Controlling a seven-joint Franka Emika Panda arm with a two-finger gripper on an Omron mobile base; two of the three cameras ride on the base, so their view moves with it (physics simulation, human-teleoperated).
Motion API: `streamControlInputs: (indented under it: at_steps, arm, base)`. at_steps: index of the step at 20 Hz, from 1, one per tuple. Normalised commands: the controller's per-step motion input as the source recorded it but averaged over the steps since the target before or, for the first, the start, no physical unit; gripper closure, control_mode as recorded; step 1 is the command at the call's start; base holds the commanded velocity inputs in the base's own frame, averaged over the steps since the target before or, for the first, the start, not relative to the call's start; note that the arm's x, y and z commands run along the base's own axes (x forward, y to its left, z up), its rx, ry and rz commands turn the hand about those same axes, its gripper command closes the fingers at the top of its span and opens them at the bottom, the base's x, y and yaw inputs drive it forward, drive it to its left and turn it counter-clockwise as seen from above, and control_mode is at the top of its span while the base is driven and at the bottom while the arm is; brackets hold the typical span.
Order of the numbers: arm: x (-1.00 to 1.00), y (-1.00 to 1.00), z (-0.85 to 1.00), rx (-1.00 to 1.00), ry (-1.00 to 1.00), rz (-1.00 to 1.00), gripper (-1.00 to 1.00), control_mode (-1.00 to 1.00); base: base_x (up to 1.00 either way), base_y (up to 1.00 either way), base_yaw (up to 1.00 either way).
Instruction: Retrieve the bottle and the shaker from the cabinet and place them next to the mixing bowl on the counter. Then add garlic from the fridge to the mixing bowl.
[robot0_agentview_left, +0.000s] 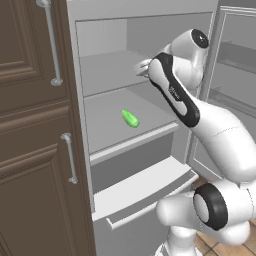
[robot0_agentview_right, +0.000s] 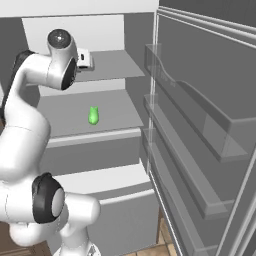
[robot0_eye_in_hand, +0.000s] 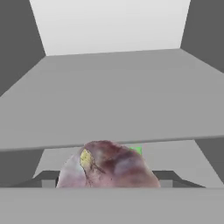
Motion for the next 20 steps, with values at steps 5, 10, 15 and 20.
streamControlInputs:
  at_steps: [5, 10, 15, 20]
  arm:
    - [-0.68, 0.00, 0.42, -0.03, 0.23, -0.04, 1.00, -1.00]
    - [-0.84, -0.04, -0.13, -0.02, 0.16, -0.07, 1.00, -1.00]
    - [-0.99, -0.11, -0.23, 0.00, 0.09, -0.05, 1.00, -1.00]
    - [-0.93, -0.16, -0.33, 0.00, 0.01, -0.03, 1.00, -1.00]
  base:
    - [0.00, 0.00, 0.00]
    - [0.00, 0.00, 0.00]
    - [0.00, 0.00, 0.00]
    - [0.00, 0.00, 0.00]
